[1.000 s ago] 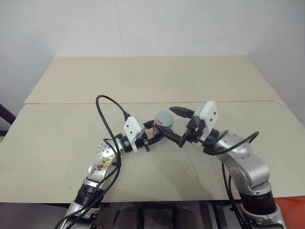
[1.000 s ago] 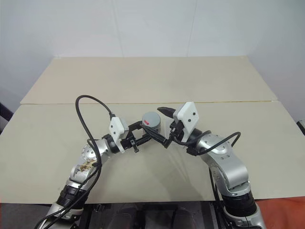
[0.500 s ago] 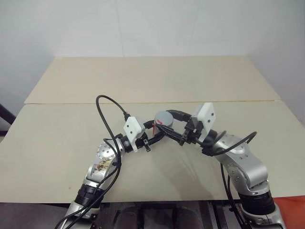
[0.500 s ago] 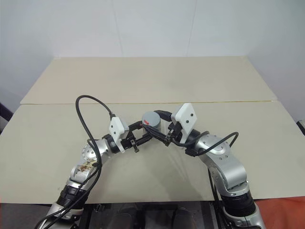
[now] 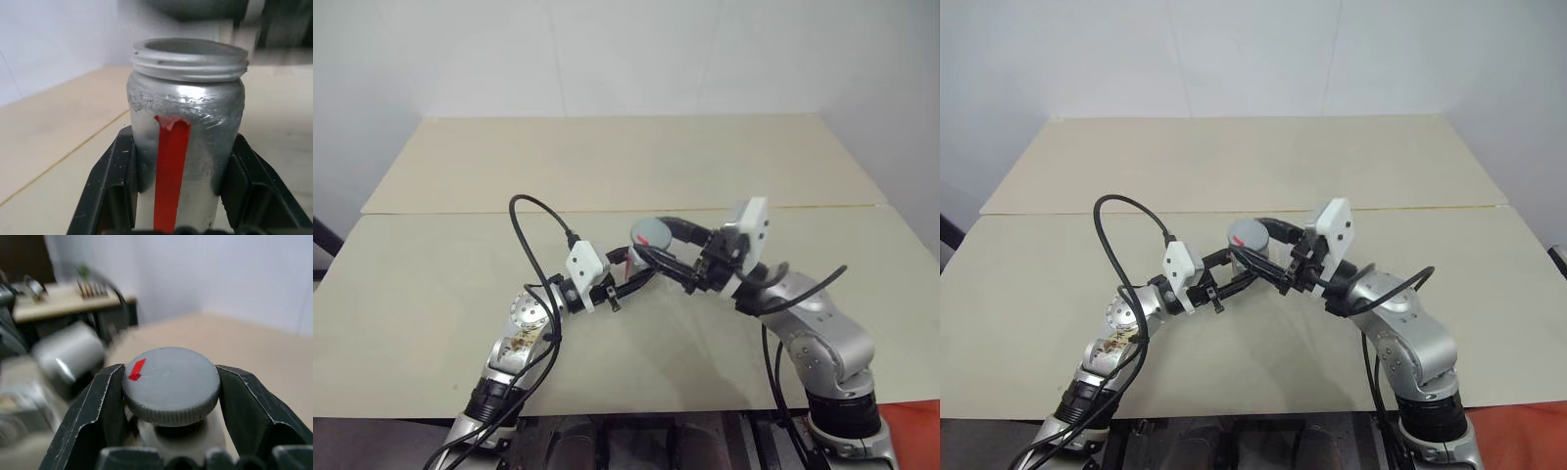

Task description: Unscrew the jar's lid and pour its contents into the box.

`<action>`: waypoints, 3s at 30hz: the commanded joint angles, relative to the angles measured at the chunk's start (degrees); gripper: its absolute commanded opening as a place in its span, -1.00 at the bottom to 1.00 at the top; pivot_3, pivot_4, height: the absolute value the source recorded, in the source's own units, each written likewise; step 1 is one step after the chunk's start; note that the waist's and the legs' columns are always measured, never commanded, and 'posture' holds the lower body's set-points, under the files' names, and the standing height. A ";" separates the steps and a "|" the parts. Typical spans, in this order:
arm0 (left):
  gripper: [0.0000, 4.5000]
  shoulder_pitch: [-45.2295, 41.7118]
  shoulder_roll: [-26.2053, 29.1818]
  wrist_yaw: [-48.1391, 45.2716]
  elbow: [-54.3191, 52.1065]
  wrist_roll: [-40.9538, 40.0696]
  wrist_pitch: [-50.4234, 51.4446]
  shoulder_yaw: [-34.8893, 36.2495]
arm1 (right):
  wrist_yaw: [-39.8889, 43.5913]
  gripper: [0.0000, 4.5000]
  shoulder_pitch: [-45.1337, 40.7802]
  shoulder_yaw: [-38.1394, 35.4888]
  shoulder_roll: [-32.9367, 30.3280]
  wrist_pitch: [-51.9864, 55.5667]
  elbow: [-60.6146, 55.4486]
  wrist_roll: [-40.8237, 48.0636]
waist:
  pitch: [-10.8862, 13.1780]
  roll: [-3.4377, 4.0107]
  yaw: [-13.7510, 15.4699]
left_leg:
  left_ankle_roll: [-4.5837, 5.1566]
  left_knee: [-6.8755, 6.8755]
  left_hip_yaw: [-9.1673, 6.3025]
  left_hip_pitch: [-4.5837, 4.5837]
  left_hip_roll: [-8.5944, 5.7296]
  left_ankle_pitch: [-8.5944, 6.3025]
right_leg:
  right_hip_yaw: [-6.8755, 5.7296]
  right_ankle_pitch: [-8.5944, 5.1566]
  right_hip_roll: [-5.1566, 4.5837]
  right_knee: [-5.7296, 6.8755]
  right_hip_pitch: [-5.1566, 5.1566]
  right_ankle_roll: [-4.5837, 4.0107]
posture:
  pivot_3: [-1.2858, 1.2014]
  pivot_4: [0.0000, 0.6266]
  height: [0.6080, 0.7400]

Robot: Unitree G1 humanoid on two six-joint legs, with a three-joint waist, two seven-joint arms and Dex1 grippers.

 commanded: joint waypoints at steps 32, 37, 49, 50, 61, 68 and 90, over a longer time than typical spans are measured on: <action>-0.17 -3.67 0.06 0.51 0.90 0.18 1.10 2.03 | -11.03 0.39 27.36 -19.58 -24.09 31.35 -1.25 -6.11 | -0.02 0.04 0.15 | 0.21 0.02 0.03 0.09 -0.01 -0.12 | 0.12 -0.01 -0.07 -0.15 0.11 0.01 | 0.03 -0.52 1.00; -0.17 -3.78 0.02 1.23 0.94 0.55 1.01 2.36 | -11.06 0.99 27.01 -19.57 -24.17 32.11 -0.68 -6.57 | -0.02 0.04 0.21 | 0.21 0.03 0.02 0.09 -0.01 -0.12 | 0.11 -0.01 -0.07 -0.15 0.12 0.02 | 0.03 -0.52 1.00; -0.17 -11.21 -2.13 4.09 10.16 7.16 -0.78 -0.23 | -1.66 0.99 24.08 -28.92 -26.23 25.79 -8.63 -0.26 | -0.02 0.03 0.93 | 0.21 0.04 -0.03 0.05 -0.05 -0.12 | 0.04 -0.01 -0.07 -0.15 0.13 0.04 | 0.03 -0.52 1.00; -0.17 -12.59 -2.63 4.03 11.76 7.49 -1.18 -0.39 | -1.12 0.99 24.67 -29.37 -26.62 24.87 -9.29 -0.50 | -0.01 0.02 1.07 | 0.22 0.04 -0.04 0.04 -0.07 -0.13 | 0.02 0.00 -0.07 -0.14 0.16 0.05 | 0.03 -0.52 1.00; -0.17 -44.46 -3.78 39.40 52.02 48.85 -35.50 -20.21 | 3.08 0.99 29.48 -32.66 -26.20 19.66 -16.49 1.52 | 0.06 -0.10 1.93 | 0.46 0.01 -0.08 -0.04 -0.24 -0.27 | -0.08 0.04 -0.07 -0.21 0.19 0.10 | 0.03 -0.52 1.00; -0.17 -59.45 -6.39 74.04 69.83 74.19 -37.79 -39.34 | 0.87 0.99 31.20 -34.97 -24.28 20.02 -18.60 2.94 | 0.16 -0.27 1.80 | 0.49 0.01 -0.04 -0.31 -0.36 -0.29 | -0.04 0.16 -0.15 -0.63 0.12 0.41 | 0.03 -0.52 1.00; -0.17 -59.38 -8.41 62.37 81.18 62.82 -47.36 -31.80 | -1.85 0.99 35.75 -34.93 -22.69 17.99 -20.30 2.52 | 0.13 -0.22 1.58 | 0.32 0.30 0.01 -0.86 -0.17 -0.13 | -0.03 0.15 -0.15 -0.13 -0.60 0.40 | 0.03 -0.52 1.00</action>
